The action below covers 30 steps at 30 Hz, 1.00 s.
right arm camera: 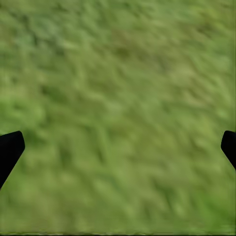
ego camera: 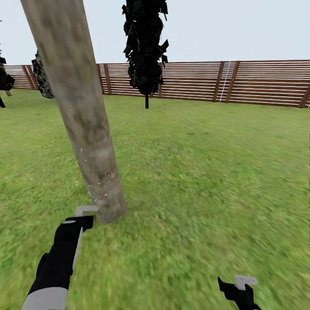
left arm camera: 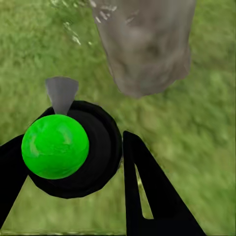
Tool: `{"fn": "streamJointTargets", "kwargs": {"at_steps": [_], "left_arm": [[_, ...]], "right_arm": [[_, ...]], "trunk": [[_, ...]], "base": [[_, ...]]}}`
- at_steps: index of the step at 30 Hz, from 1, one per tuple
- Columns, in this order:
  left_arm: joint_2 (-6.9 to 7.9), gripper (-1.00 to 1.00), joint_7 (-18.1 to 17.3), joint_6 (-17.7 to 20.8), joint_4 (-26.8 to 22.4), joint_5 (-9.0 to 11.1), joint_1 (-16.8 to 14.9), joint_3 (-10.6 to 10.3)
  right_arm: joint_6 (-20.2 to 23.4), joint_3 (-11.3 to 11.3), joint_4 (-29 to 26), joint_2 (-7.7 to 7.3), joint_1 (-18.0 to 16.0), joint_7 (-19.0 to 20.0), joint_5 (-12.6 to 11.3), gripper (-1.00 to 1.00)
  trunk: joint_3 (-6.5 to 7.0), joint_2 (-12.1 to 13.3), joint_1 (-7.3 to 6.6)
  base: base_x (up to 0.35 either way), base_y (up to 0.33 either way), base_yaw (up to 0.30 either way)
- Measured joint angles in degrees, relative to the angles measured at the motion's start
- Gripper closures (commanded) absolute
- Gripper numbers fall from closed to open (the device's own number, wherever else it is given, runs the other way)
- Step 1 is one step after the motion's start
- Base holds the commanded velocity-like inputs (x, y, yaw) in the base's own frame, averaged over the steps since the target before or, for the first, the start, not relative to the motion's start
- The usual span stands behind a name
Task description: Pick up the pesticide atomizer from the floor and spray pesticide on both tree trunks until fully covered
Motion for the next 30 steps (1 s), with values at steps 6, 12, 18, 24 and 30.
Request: {"fn": "streamJointTargets", "kwargs": {"at_steps": [6, 12, 18, 24, 30], "left_arm": [[-0.67, 1.0, 0.34, 4.74, -0.24, 0.67, -0.9, -6.53], [-0.52, 1.0, 0.31, 10.62, -4.99, -0.02, -4.1, -8.37], [3.05, 1.0, -0.25, 11.88, -5.85, -0.07, -4.25, -0.59], [2.68, 1.0, -0.29, 12.66, -7.25, 1.12, -4.59, -3.44], [2.15, 1.0, -0.23, 15.09, -10.55, 0.47, -5.06, -7.54]], "right_arm": [[0.0, -0.01, 0.0, 0.0, 0.0, -0.06, 0.02, -1.0], [0.0, 0.0, 0.0, 0.0, 0.0, -0.09, 0.03, -1.0], [0.0, 0.0, 0.0, 0.0, 0.0, -0.09, 0.03, -1.0], [0.0, 0.0, 0.0, 0.0, 0.0, -0.09, 0.02, -1.0], [0.0, 0.0, 0.0, 0.0, 0.0, -0.09, 0.03, -1.0]], "trunk": [[0.0, 0.0, 0.0], [0.0, 0.0, 0.0], [0.0, 0.0, 0.0], [0.0, 0.0, 0.0], [0.0, 0.0, 0.0]], "base": [[-0.015, 0.002, 0.0], [0.0, 0.0, 0.0], [0.0, 0.0, 0.0], [0.0, 0.0, 0.0], [0.0, 0.0, 0.0]]}}
